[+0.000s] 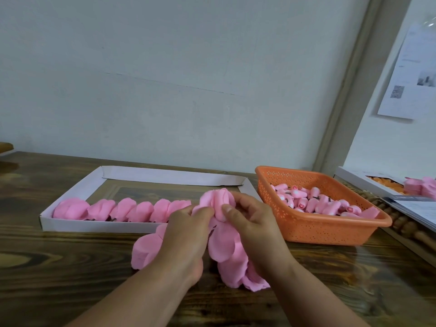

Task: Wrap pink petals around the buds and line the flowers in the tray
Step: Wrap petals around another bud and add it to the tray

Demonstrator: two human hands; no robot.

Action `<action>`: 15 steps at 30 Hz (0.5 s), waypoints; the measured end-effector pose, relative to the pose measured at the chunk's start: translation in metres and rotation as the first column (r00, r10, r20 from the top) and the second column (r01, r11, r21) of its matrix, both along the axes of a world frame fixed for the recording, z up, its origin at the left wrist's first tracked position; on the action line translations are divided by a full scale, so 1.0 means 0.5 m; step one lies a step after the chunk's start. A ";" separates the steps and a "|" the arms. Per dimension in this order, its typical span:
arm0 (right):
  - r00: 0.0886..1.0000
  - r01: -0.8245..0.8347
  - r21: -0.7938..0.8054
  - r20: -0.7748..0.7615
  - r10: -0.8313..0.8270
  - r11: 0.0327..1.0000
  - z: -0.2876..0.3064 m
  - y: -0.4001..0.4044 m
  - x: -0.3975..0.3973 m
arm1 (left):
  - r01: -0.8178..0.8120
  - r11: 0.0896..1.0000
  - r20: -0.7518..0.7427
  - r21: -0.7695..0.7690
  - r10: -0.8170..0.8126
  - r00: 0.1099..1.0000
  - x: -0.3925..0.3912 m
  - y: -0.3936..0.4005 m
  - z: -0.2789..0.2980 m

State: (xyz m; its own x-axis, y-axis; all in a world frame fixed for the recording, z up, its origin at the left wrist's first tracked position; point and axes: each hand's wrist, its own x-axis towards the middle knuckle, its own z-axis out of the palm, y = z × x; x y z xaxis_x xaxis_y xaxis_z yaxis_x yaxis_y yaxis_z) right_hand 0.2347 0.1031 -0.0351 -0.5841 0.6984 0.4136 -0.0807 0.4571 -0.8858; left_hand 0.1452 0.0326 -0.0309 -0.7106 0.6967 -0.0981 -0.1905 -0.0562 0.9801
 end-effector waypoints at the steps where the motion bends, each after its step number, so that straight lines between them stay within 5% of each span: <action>1: 1.000 -0.002 -0.007 0.006 0.002 1.000 0.001 0.001 0.001 | 0.003 1.000 -0.023 -0.003 -0.003 1.000 0.000 -0.003 0.002; 15: 0.993 -0.035 -0.076 0.107 0.043 0.996 0.014 0.024 0.013 | 0.098 0.995 -0.198 0.020 -0.092 0.976 -0.008 -0.016 -0.001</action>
